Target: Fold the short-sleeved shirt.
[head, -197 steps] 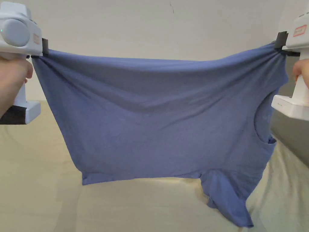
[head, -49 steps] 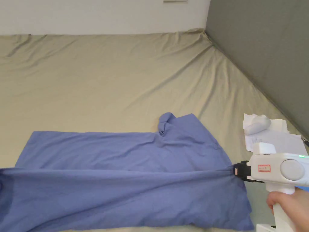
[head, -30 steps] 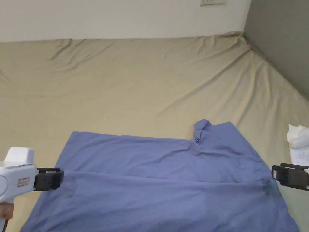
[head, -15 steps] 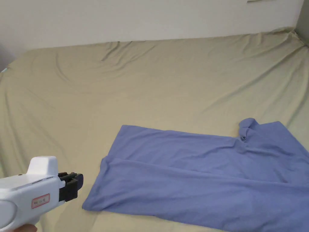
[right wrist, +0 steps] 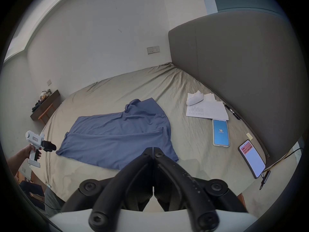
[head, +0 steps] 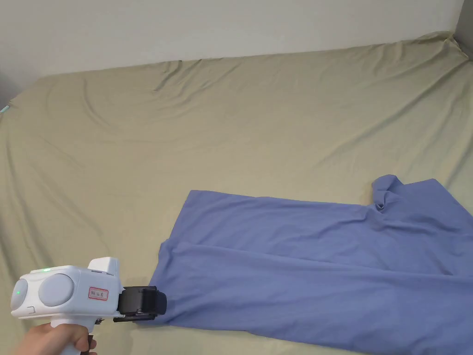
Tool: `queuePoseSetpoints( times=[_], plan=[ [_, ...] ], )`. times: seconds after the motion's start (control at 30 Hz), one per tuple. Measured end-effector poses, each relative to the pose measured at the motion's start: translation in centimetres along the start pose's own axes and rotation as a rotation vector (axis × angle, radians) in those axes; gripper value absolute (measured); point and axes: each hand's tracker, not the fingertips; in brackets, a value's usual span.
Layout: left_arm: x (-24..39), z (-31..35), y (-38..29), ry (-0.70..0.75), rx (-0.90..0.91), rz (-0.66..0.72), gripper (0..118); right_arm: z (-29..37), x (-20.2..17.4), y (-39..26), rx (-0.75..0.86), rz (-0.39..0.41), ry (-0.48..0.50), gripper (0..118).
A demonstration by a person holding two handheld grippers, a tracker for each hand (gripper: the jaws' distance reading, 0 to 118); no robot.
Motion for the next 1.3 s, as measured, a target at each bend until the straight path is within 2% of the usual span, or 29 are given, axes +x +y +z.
queuePoseSetpoints(
  times=[0.03, 0.13, 0.17, 0.23, 0.27, 0.33, 0.37, 0.4, 0.5, 0.57, 0.6, 0.63, 0.77, 0.87, 0.93, 1.0, 1.17, 1.2, 1.23, 1.27, 1.3],
  plan=[
    [0.0, -0.1, 0.0, -0.002, 0.004, 0.004, 106, 0.0, -0.3, 0.0, -0.002, 0.003, 0.001, 1],
    [-0.3, -2.1, -0.2, 0.003, -0.017, 0.014, 106, -0.4, -0.4, -0.2, -0.016, -0.015, 0.011, 1],
    [-0.2, -2.8, -0.3, 0.012, -0.036, 0.011, 105, -0.5, -1.8, -0.1, -0.023, -0.014, 0.016, 1],
    [0.5, -3.7, -0.6, 0.028, -0.056, -0.026, 87, -0.8, -2.4, -0.3, -0.032, -0.017, 0.014, 1],
    [1.0, -3.7, -0.6, 0.112, -0.055, -0.100, 85, -1.0, -2.6, -0.4, -0.037, -0.017, 0.013, 1],
    [1.6, -3.2, -0.6, 0.112, -0.053, -0.154, 80, -1.3, -2.0, -0.7, -0.050, -0.015, 0.014, 1],
    [1.7, -2.8, -0.5, 0.093, -0.043, -0.160, 70, -1.6, -2.0, -0.8, -0.058, -0.015, 0.011, 1],
    [2.7, -2.3, -0.9, 0.083, -0.041, -0.173, 54, -1.9, -2.0, -0.9, -0.066, -0.015, 0.009, 1],
    [3.7, -1.8, -1.4, 0.118, -0.034, -0.225, 39, -2.7, -1.4, -1.4, -0.085, -0.022, 0.012, 1],
    [3.9, -1.6, -1.5, 0.142, -0.025, -0.262, 22, -3.0, -1.6, -1.4, -0.093, -0.024, 0.020, 1],
    [4.2, -1.2, -1.7, 0.145, -0.022, -0.289, 7, -3.0, -1.7, -1.5, -0.095, -0.024, 0.021, 1],
    [4.5, -0.7, -1.9, 0.108, -0.014, -0.281, 3, -3.1, -1.7, -1.5, -0.099, -0.021, 0.024, 1],
    [5.6, 0.9, -2.4, 0.046, -0.009, -0.228, 2, -3.6, -1.0, -1.8, -0.104, -0.023, 0.026, 1],
    [5.3, 1.6, -2.1, 0.052, 0.021, -0.208, 2, -4.1, -0.6, -1.4, -0.100, -0.040, 0.039, 1],
    [5.1, 2.0, -1.6, 0.048, 0.028, -0.195, 2, -5.7, -0.2, -1.4, -0.113, -0.036, 0.042, 0],
    [4.8, 2.0, -1.5, 0.059, 0.036, -0.180, 2, -8.3, 0.8, -2.2, -0.167, 0.007, 0.025, 0],
    [4.1, 2.6, -1.4, 0.048, 0.064, -0.130, 2, -12.8, 3.0, -4.2, -0.263, -0.019, 0.043, 4],
    [4.3, 3.0, -1.3, 0.037, 0.061, -0.115, 2, -13.4, 3.3, -4.4, -0.283, -0.020, 0.037, 35],
    [4.3, 3.1, -1.3, 0.035, 0.063, -0.110, 2, -13.7, 3.5, -4.5, -0.307, -0.029, 0.025, 73],
    [4.4, 3.1, -1.3, 0.039, 0.061, -0.115, 2, -14.3, 3.7, -4.9, -0.338, -0.037, 0.060, 104],
    [4.4, 3.1, -1.3, 0.046, 0.061, -0.123, 2, -14.7, 4.0, -5.1, -0.333, -0.061, 0.072, 118]
  ],
)
